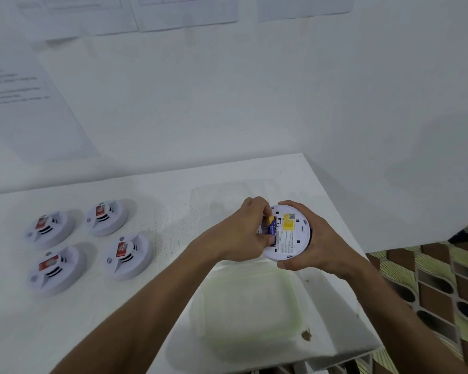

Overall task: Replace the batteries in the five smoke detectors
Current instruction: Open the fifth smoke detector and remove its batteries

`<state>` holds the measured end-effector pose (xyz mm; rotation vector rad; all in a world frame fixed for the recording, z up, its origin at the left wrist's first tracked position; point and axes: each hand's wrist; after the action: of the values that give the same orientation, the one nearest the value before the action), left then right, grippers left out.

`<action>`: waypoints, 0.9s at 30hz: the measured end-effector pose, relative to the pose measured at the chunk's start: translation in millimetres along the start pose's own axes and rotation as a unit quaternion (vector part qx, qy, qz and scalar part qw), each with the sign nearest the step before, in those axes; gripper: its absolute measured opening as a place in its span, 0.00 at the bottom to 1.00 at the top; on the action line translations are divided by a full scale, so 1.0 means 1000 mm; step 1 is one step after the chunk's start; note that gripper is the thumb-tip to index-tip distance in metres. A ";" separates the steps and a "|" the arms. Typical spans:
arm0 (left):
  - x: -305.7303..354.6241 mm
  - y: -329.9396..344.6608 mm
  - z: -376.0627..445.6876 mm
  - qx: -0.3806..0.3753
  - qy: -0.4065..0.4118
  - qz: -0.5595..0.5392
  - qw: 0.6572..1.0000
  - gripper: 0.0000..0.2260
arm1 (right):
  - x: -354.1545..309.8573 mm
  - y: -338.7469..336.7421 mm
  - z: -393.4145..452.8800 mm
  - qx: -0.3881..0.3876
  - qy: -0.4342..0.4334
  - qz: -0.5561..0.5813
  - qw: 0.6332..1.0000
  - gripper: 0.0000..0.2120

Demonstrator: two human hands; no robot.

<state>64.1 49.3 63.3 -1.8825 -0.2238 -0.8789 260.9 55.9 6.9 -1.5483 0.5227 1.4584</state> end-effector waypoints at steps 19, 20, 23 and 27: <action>-0.038 0.016 0.023 0.160 -0.111 -0.139 0.971 0.06 | 0.015 -0.023 -0.019 0.067 0.040 0.004 0.997 0.43; -0.041 0.021 0.024 0.142 -0.117 -0.126 0.975 0.06 | 0.016 -0.023 -0.020 0.066 0.042 0.005 0.997 0.43; -0.047 0.031 0.030 0.126 -0.135 -0.097 0.978 0.07 | 0.017 -0.023 -0.022 0.059 0.044 0.004 0.997 0.43; -0.050 0.037 0.038 0.133 -0.147 -0.073 0.977 0.08 | 0.020 -0.022 -0.021 0.049 0.047 0.003 0.998 0.43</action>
<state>65.2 75.1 -5.1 -1.7513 -0.6373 -0.6263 294.1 54.7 -7.1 -1.5446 0.6445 1.3492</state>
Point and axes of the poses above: each hand's wrist, its own z-axis towards the middle knuckle, its own y-axis out of the palm, x = y × z, and after that the axes turned 8 degrees about -x, right-handed
